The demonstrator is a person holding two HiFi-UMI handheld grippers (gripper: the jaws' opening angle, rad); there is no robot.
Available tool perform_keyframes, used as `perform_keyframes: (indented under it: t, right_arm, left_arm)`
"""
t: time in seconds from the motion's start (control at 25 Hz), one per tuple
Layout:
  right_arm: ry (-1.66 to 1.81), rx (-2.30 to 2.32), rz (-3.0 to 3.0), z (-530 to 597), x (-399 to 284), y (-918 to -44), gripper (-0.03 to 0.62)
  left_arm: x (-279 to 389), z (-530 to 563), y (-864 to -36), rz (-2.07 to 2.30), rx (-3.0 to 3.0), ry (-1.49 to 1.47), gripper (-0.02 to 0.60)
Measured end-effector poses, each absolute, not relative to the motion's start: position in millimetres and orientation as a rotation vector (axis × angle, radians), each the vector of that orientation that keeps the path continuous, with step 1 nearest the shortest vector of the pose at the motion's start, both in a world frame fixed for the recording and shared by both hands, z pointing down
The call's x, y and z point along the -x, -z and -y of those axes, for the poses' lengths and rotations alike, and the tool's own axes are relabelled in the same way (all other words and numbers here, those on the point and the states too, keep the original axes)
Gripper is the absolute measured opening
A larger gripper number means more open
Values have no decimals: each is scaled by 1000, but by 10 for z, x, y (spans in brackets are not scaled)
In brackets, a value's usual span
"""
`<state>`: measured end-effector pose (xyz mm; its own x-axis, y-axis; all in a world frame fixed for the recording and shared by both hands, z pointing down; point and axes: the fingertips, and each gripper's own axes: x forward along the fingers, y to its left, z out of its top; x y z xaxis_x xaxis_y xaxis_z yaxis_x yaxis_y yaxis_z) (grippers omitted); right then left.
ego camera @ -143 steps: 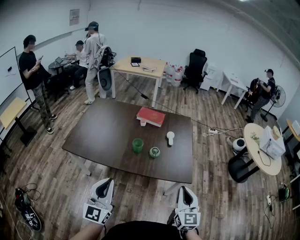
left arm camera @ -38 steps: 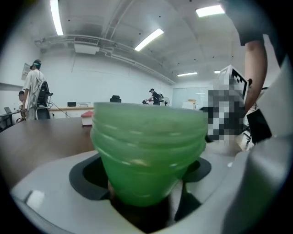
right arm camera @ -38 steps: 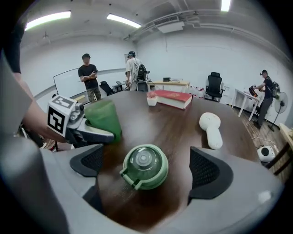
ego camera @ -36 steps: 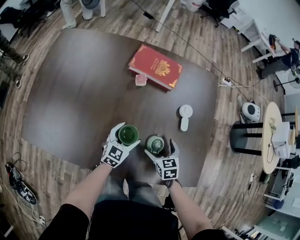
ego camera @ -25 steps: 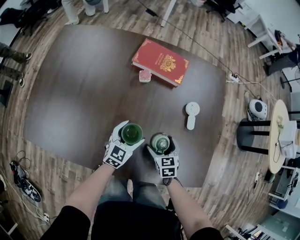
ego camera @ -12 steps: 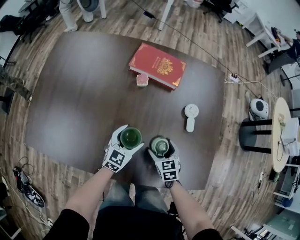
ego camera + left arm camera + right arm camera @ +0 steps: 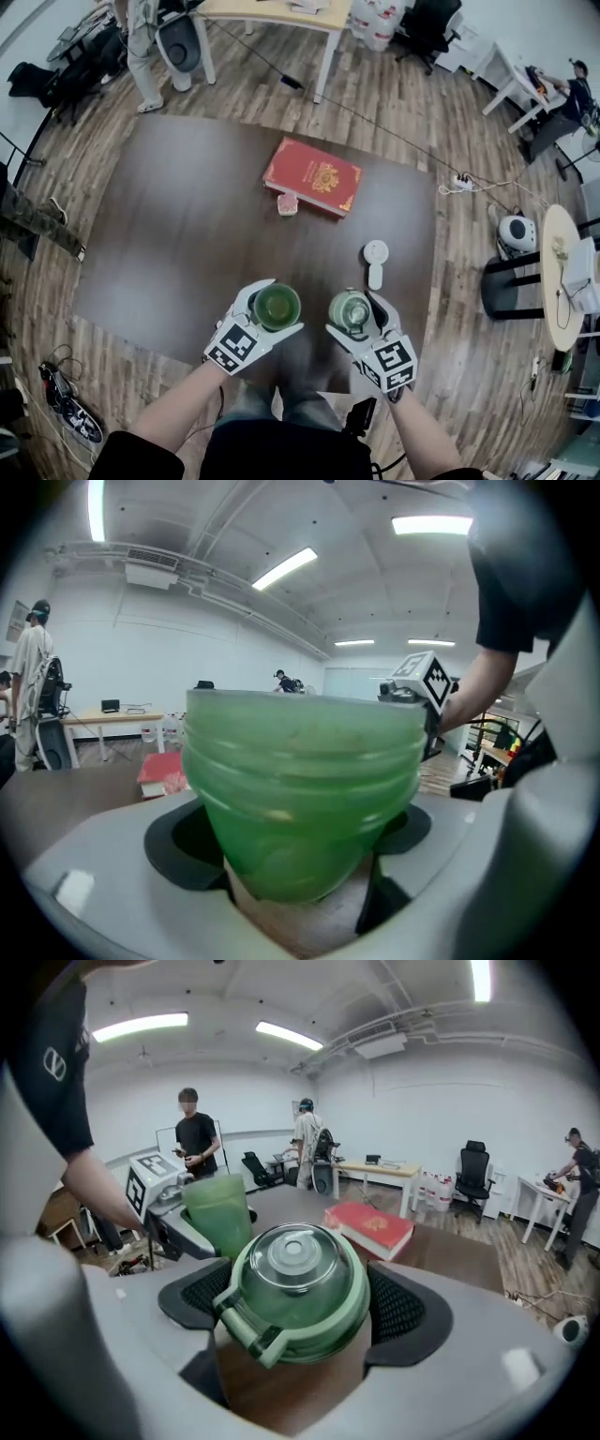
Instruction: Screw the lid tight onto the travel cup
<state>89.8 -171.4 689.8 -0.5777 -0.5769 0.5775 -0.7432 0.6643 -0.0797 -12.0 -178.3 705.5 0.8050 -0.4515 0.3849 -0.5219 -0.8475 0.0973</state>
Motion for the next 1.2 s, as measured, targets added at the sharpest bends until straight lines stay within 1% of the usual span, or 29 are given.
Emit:
perform_keyframes:
  t: [0.24, 0.4, 0.52, 0.68, 0.88, 1.2]
  right_arm:
    - [-302, -865, 2558, 1588, -781, -5407, 462]
    - [-233, -731, 2663, 1390, -663, -4643, 462]
    - [-182, -567, 2704, 1229, -503, -4267, 462]
    - [-177, -350, 2716, 1075, -257, -4062, 462]
    - [-85, -186, 2638, 900, -167, -4042, 462]
    - [-67, -138, 2611, 813, -10, -4023, 463]
  left_arm:
    - [-18, 1620, -5987, 564, -2872, -537, 416]
    - [-162, 1357, -5579, 373, -2896, -633, 416]
    - [-315, 1135, -5340, 214, -2913, -689, 416]
    - [-461, 965, -5145, 61, -2953, -772, 416]
    - [-586, 863, -5001, -34, -2972, -841, 416]
    - [-561, 800, -4885, -86, -2997, -877, 416]
